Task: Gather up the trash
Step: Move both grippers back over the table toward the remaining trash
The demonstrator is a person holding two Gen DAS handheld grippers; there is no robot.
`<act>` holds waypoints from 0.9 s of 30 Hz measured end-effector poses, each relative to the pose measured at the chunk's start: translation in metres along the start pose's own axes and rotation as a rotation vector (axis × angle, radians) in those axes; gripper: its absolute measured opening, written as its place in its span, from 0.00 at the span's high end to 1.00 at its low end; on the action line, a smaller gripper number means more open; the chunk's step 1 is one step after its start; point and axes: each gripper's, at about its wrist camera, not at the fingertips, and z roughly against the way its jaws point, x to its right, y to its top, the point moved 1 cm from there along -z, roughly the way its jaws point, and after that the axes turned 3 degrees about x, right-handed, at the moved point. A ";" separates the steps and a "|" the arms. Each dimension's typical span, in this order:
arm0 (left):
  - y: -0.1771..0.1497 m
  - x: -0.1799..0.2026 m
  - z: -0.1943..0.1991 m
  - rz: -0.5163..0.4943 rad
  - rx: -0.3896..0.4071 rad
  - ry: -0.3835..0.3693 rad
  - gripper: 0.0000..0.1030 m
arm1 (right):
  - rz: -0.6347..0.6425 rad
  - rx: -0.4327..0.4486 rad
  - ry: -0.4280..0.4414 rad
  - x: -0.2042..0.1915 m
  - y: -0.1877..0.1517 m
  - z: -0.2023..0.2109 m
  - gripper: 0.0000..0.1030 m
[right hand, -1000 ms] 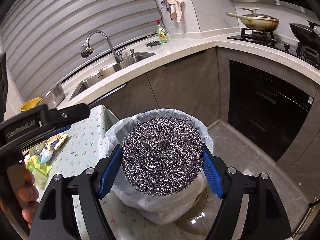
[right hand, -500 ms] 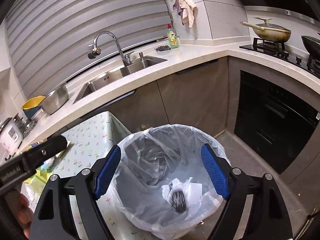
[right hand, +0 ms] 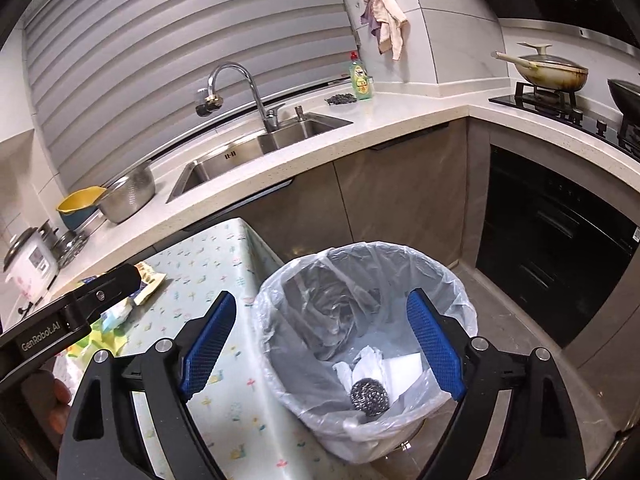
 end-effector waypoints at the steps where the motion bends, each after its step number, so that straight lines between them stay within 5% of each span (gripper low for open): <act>1: 0.000 -0.003 0.003 0.004 0.003 0.004 0.16 | 0.004 0.001 0.003 -0.004 -0.001 0.002 0.19; 14: -0.007 -0.050 0.048 0.056 0.042 0.067 0.16 | 0.050 0.012 0.059 -0.053 -0.008 0.026 0.19; 27: -0.018 -0.143 0.085 0.161 0.054 0.168 0.14 | 0.146 -0.017 0.157 -0.136 -0.027 0.029 0.19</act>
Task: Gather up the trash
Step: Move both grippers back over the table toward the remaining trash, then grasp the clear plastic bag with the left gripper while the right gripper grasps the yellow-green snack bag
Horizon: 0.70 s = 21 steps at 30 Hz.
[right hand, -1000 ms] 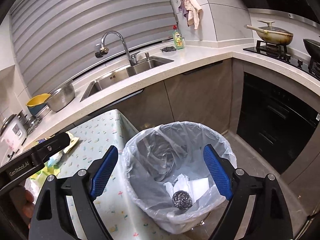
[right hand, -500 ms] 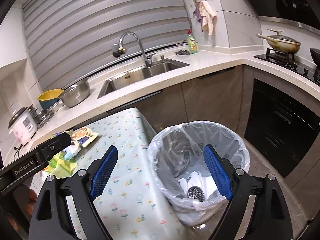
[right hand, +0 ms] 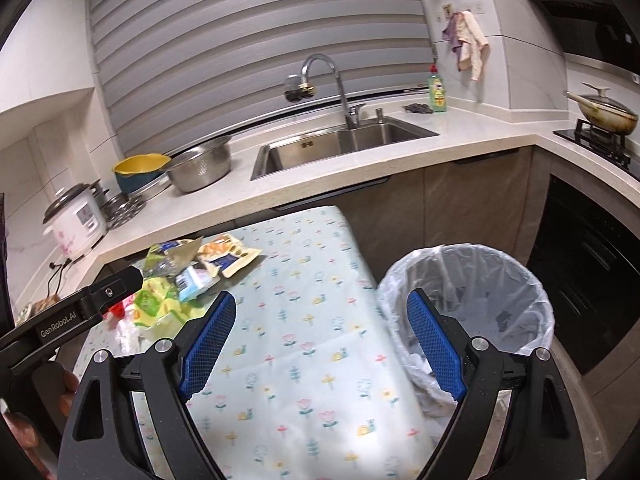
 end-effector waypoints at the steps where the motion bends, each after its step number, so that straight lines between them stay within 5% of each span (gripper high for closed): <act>1: 0.000 -0.009 0.001 0.008 0.000 0.010 0.14 | 0.007 -0.006 0.009 -0.007 -0.001 -0.002 0.19; 21: -0.014 -0.188 -0.008 0.169 -0.080 0.180 0.14 | 0.144 -0.173 0.171 -0.164 -0.049 -0.081 0.19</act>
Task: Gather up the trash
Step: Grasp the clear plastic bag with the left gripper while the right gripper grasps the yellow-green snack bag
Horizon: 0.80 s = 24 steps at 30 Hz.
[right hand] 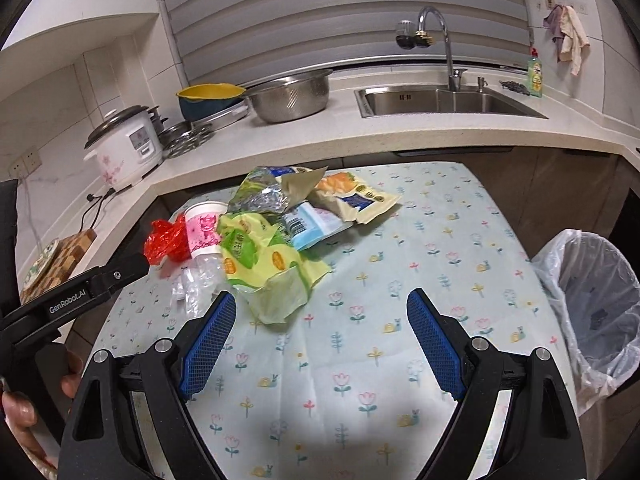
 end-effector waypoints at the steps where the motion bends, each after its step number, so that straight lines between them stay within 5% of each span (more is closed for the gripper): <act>1: 0.000 -0.005 -0.003 0.005 -0.006 0.006 0.14 | 0.007 -0.010 0.004 -0.006 -0.001 -0.007 0.19; 18: -0.010 -0.038 -0.073 0.029 -0.124 -0.012 0.11 | 0.020 -0.136 0.011 -0.036 -0.010 -0.109 0.19; 24: -0.014 -0.038 -0.096 0.041 -0.161 -0.016 0.11 | 0.026 -0.150 0.015 -0.034 -0.011 -0.124 0.38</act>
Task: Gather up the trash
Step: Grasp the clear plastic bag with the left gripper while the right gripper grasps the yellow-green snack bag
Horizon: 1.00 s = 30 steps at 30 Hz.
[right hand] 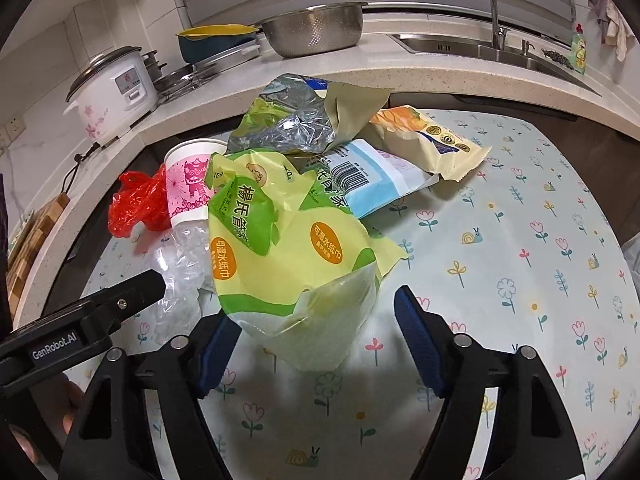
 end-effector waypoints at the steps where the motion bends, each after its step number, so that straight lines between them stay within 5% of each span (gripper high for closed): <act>1: 0.000 0.000 -0.003 -0.001 -0.002 0.001 0.11 | -0.001 -0.003 -0.002 0.001 0.000 -0.002 0.45; 6: 0.000 0.002 -0.014 -0.019 -0.002 0.000 0.17 | -0.011 -0.004 0.006 0.007 -0.002 -0.005 0.67; 16: -0.002 0.019 -0.020 -0.061 -0.026 -0.021 0.69 | -0.012 0.026 0.044 0.007 -0.006 0.018 0.71; 30: -0.006 0.075 0.052 -0.141 0.084 -0.086 0.76 | -0.057 0.170 0.025 0.038 -0.001 0.105 0.72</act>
